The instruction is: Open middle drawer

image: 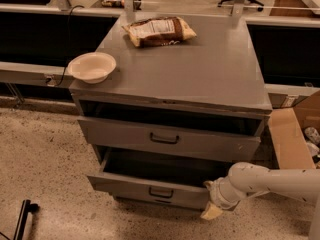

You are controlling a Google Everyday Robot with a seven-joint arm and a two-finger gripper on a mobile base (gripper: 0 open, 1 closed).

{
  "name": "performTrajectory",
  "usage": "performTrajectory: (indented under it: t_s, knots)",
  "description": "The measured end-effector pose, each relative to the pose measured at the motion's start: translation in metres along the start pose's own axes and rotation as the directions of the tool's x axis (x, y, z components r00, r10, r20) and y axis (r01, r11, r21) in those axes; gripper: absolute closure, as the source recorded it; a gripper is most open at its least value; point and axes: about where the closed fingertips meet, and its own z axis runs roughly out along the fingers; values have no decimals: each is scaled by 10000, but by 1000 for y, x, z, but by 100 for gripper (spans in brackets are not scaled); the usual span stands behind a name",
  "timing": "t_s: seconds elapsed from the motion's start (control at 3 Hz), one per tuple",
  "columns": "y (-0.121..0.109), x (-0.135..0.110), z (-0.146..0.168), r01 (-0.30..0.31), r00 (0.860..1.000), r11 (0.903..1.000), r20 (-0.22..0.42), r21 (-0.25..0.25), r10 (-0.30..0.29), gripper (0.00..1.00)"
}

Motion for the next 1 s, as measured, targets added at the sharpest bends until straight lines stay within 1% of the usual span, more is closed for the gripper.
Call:
performTrajectory:
  t_s: [0.33,0.67,1.0]
  knots:
    - [35,-10,-6,-63,9999,9968,91,-794,70,30]
    - [64,-31,-26,489,9981,9851,444,-1648,-421,18]
    - [72,-30,-27,556,9979,9794,426,-1943,-482,2]
